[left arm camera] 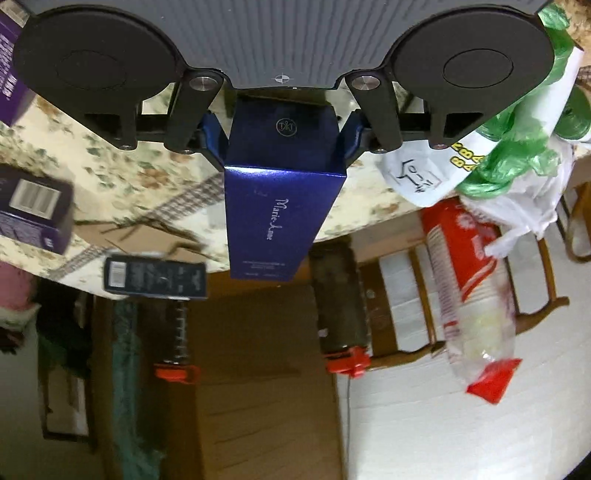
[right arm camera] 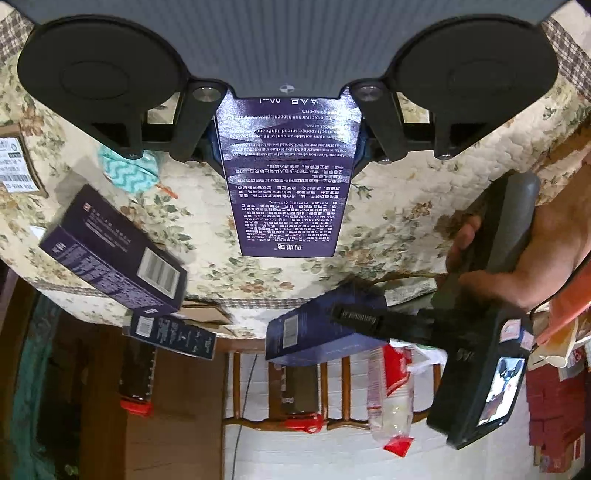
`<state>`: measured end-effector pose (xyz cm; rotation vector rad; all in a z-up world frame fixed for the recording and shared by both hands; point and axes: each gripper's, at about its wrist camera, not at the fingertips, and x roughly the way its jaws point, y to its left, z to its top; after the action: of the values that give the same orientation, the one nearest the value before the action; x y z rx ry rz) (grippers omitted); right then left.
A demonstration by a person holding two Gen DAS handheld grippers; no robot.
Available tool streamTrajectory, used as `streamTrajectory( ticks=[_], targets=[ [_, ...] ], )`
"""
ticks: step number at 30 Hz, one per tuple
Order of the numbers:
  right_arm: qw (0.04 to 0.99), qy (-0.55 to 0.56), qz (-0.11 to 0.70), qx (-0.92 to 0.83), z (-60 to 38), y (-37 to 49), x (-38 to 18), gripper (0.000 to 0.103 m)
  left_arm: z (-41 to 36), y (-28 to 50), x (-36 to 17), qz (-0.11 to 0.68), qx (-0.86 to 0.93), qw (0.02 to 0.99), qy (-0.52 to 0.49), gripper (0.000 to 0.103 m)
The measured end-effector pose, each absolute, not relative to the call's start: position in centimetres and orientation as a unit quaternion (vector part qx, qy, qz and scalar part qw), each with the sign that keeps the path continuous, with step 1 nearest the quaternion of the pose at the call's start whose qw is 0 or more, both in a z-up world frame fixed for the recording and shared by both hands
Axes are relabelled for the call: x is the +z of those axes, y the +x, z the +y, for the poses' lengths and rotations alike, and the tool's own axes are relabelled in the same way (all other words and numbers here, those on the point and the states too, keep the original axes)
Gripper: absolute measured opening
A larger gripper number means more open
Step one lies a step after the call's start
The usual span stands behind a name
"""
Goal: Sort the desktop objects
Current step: 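Grasp the blue Marie-Anne box with the left gripper while the right holds the purple box, then carry the blue box and the purple box over the pink basin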
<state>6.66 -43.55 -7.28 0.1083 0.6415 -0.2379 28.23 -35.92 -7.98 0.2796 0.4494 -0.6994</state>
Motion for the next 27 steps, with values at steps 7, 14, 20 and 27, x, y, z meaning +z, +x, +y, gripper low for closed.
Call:
streamTrajectory(
  ticks=[7,14,20,27],
  targets=[
    [0.941,0.075,0.305,-0.125,-44.0,5.1,-6.7,0.066,-34.4,25.3,-7.0,0.202,-0.360,0.904,0.109,0.062],
    [0.946,0.101,0.279,-0.128,-44.2,2.6,-5.3,0.066,-31.4,21.2,-5.1,0.187,-0.372,0.903,0.110,0.062],
    [0.942,0.094,0.297,-0.129,-43.5,2.1,-6.4,0.066,-29.1,17.5,-7.0,0.191,-0.333,0.911,0.154,0.098],
    [0.938,0.059,0.313,-0.139,-42.7,2.8,-6.9,0.067,-28.2,19.1,-5.3,0.200,-0.310,0.920,0.130,0.103]
  ],
)
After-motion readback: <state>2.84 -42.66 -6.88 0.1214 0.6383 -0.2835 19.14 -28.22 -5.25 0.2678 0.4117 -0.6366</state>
